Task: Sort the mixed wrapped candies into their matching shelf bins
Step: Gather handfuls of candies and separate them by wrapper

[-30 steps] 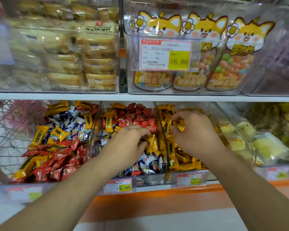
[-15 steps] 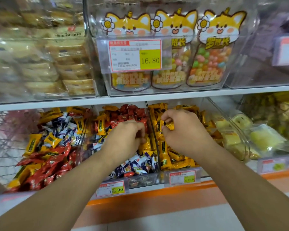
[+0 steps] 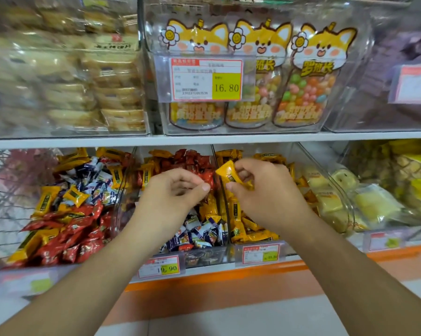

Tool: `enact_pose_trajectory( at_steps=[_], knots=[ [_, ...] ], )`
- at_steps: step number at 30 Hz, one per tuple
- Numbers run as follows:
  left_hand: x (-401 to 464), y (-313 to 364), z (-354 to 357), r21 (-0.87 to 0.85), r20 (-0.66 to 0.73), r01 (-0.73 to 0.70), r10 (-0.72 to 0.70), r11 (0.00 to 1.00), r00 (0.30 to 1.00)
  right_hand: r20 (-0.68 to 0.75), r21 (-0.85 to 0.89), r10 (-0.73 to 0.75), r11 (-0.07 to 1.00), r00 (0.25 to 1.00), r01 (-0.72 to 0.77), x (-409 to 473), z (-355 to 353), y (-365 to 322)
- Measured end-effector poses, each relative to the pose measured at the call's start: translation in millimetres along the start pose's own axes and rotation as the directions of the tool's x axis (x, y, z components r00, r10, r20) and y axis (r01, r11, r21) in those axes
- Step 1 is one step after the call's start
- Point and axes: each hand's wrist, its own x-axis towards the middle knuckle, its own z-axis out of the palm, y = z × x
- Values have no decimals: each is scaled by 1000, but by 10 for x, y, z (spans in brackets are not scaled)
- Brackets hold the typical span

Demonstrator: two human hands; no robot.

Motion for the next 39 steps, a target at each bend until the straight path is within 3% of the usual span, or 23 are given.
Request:
enact_pose_trajectory(
  at_steps=[2, 4, 7, 14, 18, 21, 26, 31, 36, 39],
  knots=[
    [81, -126, 0, 291, 61, -57, 41, 955, 997, -40, -136, 93, 986, 995, -98, -2, -86, 103],
    [146, -250, 28, 536, 157, -112, 32, 837, 987, -76, -158, 144, 975, 987, -155, -34, -127, 170],
    [234, -389, 96, 682, 226, -180, 30, 709, 974, -93, -112, 155, 980, 984, -165, -121, -79, 199],
    [286, -405, 126, 611, 218, -199, 79, 766, 973, -52, -67, 157, 985, 986, -160, -156, 95, 164],
    [265, -457, 99, 555, 176, -246, 177, 795, 969, -52, -57, 127, 990, 991, -130, -120, 124, 94],
    [257, -399, 29, 432, 44, -207, 209, 878, 977, -55, -38, 109, 993, 993, -111, -102, 125, 64],
    [254, -283, -112, 183, -180, -78, 112, 980, 977, -22, -33, 15, 999, 1000, -15, -61, 210, -50],
    [238, -224, -189, -25, -214, -71, 64, 997, 975, 77, -12, -48, 999, 996, 49, -9, 422, -290],
    [182, -166, -219, -108, -156, -42, 25, 993, 987, -105, -32, -21, 999, 994, 18, 30, 327, -227],
    [177, -167, -245, -102, -150, -17, 1, 995, 989, -198, -121, 60, 989, 978, -85, 68, 130, 14]
  ],
)
